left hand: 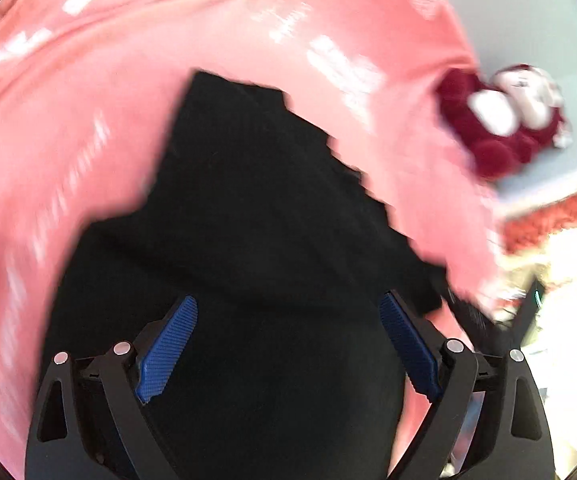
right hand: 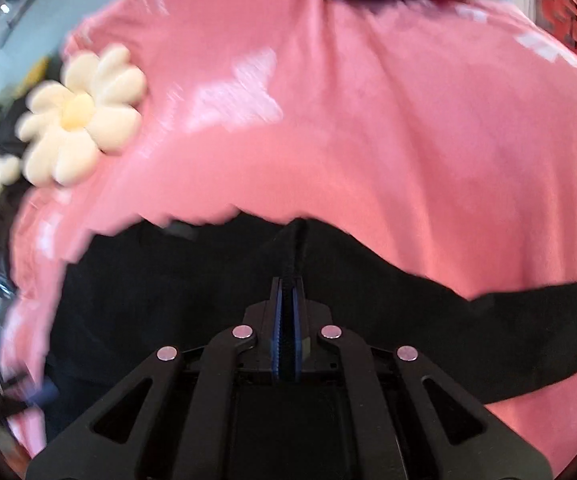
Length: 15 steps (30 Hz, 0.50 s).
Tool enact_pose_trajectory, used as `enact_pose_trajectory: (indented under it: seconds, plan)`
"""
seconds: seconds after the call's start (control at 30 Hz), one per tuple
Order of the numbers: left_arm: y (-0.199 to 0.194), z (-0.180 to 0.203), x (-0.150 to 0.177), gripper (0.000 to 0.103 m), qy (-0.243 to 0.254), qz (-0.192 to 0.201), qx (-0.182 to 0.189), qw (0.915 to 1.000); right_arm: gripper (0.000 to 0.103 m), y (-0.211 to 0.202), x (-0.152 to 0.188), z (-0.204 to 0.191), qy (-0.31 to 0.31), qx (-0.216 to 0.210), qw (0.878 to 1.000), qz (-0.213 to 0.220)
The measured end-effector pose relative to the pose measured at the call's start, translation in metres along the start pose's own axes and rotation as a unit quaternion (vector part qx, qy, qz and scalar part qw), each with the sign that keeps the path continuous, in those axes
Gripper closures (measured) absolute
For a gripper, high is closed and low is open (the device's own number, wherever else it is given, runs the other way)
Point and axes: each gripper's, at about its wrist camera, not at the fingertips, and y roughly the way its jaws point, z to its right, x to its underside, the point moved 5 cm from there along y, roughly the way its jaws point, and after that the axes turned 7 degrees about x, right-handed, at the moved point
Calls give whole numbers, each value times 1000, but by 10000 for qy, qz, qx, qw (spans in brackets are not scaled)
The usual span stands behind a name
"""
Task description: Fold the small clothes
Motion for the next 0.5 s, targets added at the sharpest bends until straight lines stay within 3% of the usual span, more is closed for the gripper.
enact_pose_trajectory:
  seconds: [0.07,0.1,0.17,0.3,0.5]
  plan:
    - [13,-12,-12,15,142,44,-390,9991,98,24,16,16,-22,96,9993,-360]
    - [14,-10,-16,15,284,102,-442,9986,97,24,17,23,51,112,9995,-305]
    - [15,-5,-18,18,594,142,-957,9935,95,8,15,43,447,132,9989,-73]
    - [13,-6,-11,19,813,147,-1307,9880,95,-22,33,87,880,200,9958,181]
    - [-11,4,14,19,1213,443,-1888,9735,94,-55,93,175,1329,656,9889,111]
